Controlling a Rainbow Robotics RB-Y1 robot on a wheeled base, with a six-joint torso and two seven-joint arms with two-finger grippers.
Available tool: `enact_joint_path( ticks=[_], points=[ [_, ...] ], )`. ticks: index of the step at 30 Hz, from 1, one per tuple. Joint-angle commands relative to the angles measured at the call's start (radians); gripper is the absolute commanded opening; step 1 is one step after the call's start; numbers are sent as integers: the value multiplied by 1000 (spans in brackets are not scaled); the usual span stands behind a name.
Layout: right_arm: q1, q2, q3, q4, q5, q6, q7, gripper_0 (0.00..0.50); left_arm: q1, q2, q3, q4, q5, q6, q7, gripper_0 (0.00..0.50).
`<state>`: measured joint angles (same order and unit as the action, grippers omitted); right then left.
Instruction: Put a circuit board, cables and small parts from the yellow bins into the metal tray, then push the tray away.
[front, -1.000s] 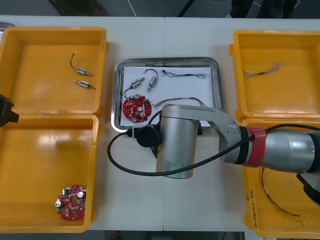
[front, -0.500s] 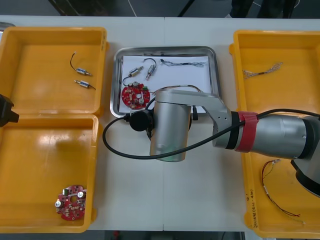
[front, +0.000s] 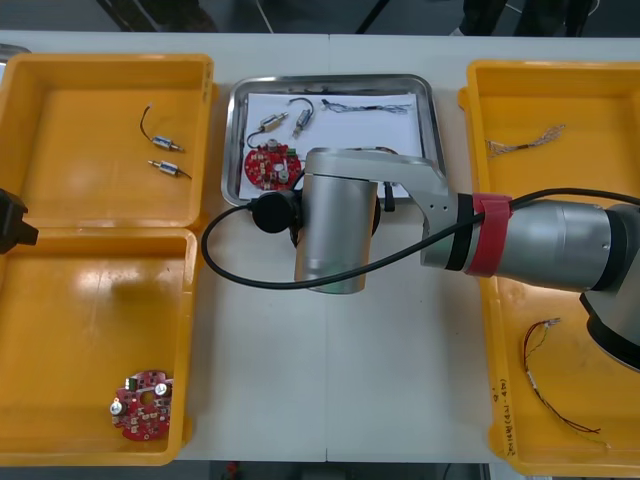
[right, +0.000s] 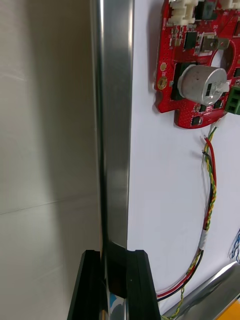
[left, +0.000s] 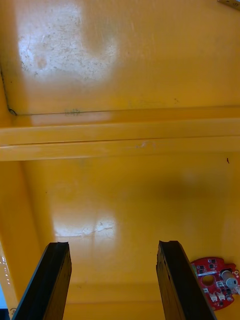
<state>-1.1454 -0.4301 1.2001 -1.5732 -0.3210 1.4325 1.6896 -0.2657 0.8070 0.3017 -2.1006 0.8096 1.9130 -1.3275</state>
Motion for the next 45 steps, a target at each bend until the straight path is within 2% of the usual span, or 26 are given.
enact_joint_path(
  ticks=[1, 14, 25, 37, 42, 44, 45],
  points=[
    [-66, 19, 9, 19, -4, -23, -4, 0, 16, -9, 31, -30, -6, 7, 71, 500],
    [-93, 21, 9, 101, 3, -103, -4, 0, 16, -9, 31, -30, -6, 7, 71, 500],
    [-111, 25, 9, 229, 2, -279, 7, 0, 16, -9, 31, -30, -6, 7, 71, 500],
    [-131, 54, 9, 352, 2, -342, 15, 0, 16, -9, 31, -30, -6, 7, 71, 500],
    [-131, 56, 9, 361, 3, -356, 15, 0, 16, -9, 31, -30, -6, 7, 71, 500],
    [-131, 56, 9, 361, 3, -357, 15, 59, 16, -9, 31, -30, -6, 7, 71, 500],
    [-132, 56, 9, 361, 7, -359, 16, 215, 16, -9, 31, -30, -6, 7, 71, 500]
  ],
)
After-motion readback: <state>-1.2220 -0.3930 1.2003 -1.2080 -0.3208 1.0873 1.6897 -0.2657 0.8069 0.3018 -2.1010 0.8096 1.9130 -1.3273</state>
